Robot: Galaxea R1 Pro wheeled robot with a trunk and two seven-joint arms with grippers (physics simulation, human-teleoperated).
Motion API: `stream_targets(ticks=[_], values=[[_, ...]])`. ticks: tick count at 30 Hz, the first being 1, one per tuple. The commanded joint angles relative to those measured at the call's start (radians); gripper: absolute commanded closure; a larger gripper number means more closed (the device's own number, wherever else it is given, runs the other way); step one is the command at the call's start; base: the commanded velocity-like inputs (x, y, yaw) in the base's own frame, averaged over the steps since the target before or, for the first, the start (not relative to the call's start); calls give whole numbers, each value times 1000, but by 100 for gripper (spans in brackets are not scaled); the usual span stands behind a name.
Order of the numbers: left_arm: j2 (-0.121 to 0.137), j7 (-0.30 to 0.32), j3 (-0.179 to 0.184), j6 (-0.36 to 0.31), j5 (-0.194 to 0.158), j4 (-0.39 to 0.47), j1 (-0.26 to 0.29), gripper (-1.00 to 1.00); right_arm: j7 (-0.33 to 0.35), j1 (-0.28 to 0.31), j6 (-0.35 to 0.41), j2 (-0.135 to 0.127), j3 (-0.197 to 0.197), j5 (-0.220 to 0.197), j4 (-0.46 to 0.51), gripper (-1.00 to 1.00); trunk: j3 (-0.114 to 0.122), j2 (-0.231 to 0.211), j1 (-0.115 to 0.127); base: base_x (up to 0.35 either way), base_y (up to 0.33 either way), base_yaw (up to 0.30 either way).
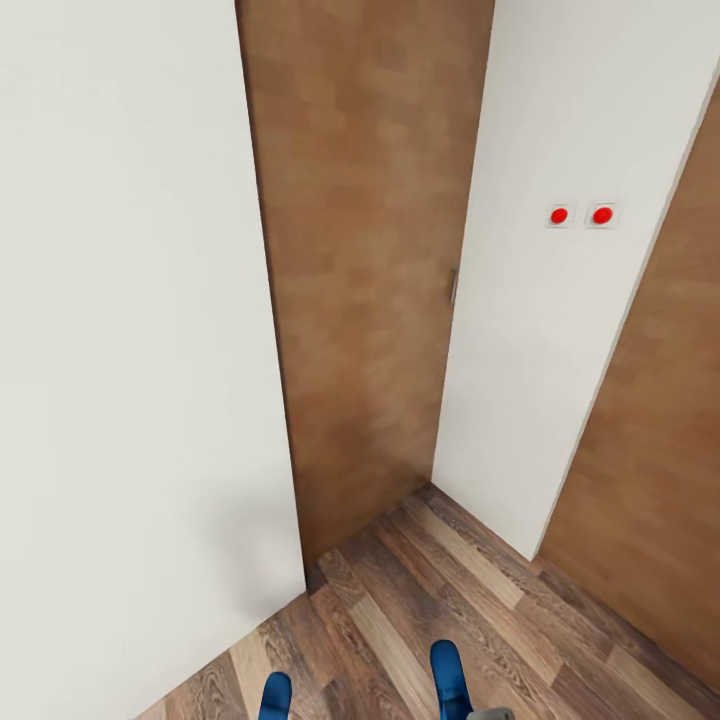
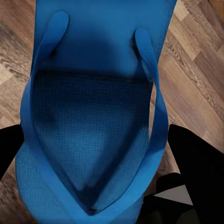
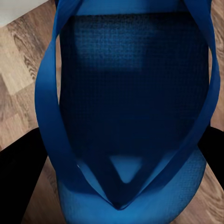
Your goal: In the bedroom, move the book from the bed onto either nightstand, and place the two sandals side by side next to the bed.
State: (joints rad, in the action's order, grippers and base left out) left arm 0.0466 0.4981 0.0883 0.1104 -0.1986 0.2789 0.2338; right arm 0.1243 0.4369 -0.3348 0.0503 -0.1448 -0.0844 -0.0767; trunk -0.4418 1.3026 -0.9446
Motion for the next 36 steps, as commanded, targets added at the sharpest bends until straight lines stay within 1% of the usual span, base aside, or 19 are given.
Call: stream_targets(ticks=[1, 36], values=[[1, 0, 8, 5, -9, -1, 1, 100, 5, 2, -7, 0, -7, -9, -5, 100, -1, 1, 0, 0, 0, 126], [1, 0, 8, 5, -9, -1, 1, 100, 5, 2, -7, 1, -7, -9, -5, 100, -1, 1, 0, 0, 0, 276]])
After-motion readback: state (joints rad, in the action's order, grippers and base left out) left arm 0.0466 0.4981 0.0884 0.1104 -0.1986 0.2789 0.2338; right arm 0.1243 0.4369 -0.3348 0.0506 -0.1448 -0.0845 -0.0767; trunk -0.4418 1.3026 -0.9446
